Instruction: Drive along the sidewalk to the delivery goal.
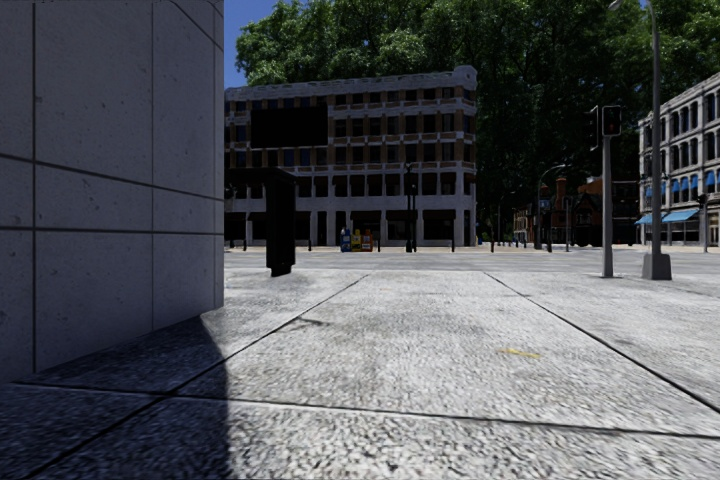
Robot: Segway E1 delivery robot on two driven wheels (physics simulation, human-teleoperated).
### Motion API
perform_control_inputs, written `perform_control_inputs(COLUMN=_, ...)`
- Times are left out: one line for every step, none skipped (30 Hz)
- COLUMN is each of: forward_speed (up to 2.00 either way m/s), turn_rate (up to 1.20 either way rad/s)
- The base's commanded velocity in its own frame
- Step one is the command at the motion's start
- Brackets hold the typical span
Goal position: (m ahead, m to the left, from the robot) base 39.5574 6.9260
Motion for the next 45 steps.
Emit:
perform_control_inputs(forward_speed=2.0, turn_rate=0.0)
perform_control_inputs(forward_speed=2.0, turn_rate=0.0)
perform_control_inputs(forward_speed=2.0, turn_rate=0.0)
perform_control_inputs(forward_speed=2.0, turn_rate=0.0)
perform_control_inputs(forward_speed=2.0, turn_rate=0.0)
perform_control_inputs(forward_speed=2.0, turn_rate=0.0)
perform_control_inputs(forward_speed=2.0, turn_rate=0.0)
perform_control_inputs(forward_speed=2.0, turn_rate=0.0)
perform_control_inputs(forward_speed=2.0, turn_rate=0.0)
perform_control_inputs(forward_speed=2.0, turn_rate=0.0)
perform_control_inputs(forward_speed=2.0, turn_rate=0.0)
perform_control_inputs(forward_speed=2.0, turn_rate=0.0)
perform_control_inputs(forward_speed=2.0, turn_rate=0.0)
perform_control_inputs(forward_speed=2.0, turn_rate=0.0)
perform_control_inputs(forward_speed=2.0, turn_rate=0.0)
perform_control_inputs(forward_speed=2.0, turn_rate=0.0)
perform_control_inputs(forward_speed=2.0, turn_rate=0.0)
perform_control_inputs(forward_speed=2.0, turn_rate=0.0)
perform_control_inputs(forward_speed=2.0, turn_rate=0.0)
perform_control_inputs(forward_speed=2.0, turn_rate=0.0)
perform_control_inputs(forward_speed=2.0, turn_rate=0.0)
perform_control_inputs(forward_speed=2.0, turn_rate=0.0)
perform_control_inputs(forward_speed=2.0, turn_rate=0.0)
perform_control_inputs(forward_speed=2.0, turn_rate=0.0)
perform_control_inputs(forward_speed=2.0, turn_rate=0.0)
perform_control_inputs(forward_speed=2.0, turn_rate=0.0)
perform_control_inputs(forward_speed=2.0, turn_rate=0.0)
perform_control_inputs(forward_speed=2.0, turn_rate=0.01)
perform_control_inputs(forward_speed=2.0, turn_rate=0.01)
perform_control_inputs(forward_speed=2.0, turn_rate=0.03)
perform_control_inputs(forward_speed=2.0, turn_rate=0.04)
perform_control_inputs(forward_speed=2.0, turn_rate=0.05)
perform_control_inputs(forward_speed=2.0, turn_rate=0.05)
perform_control_inputs(forward_speed=2.0, turn_rate=0.13)
perform_control_inputs(forward_speed=2.0, turn_rate=0.21)
perform_control_inputs(forward_speed=2.0, turn_rate=0.24)
perform_control_inputs(forward_speed=2.0, turn_rate=0.27)
perform_control_inputs(forward_speed=2.0, turn_rate=0.27)
perform_control_inputs(forward_speed=2.0, turn_rate=0.35)
perform_control_inputs(forward_speed=2.0, turn_rate=0.38)
perform_control_inputs(forward_speed=2.0, turn_rate=0.4)
perform_control_inputs(forward_speed=2.0, turn_rate=0.45)
perform_control_inputs(forward_speed=2.0, turn_rate=0.45)
perform_control_inputs(forward_speed=2.0, turn_rate=0.46)
perform_control_inputs(forward_speed=2.0, turn_rate=0.47)
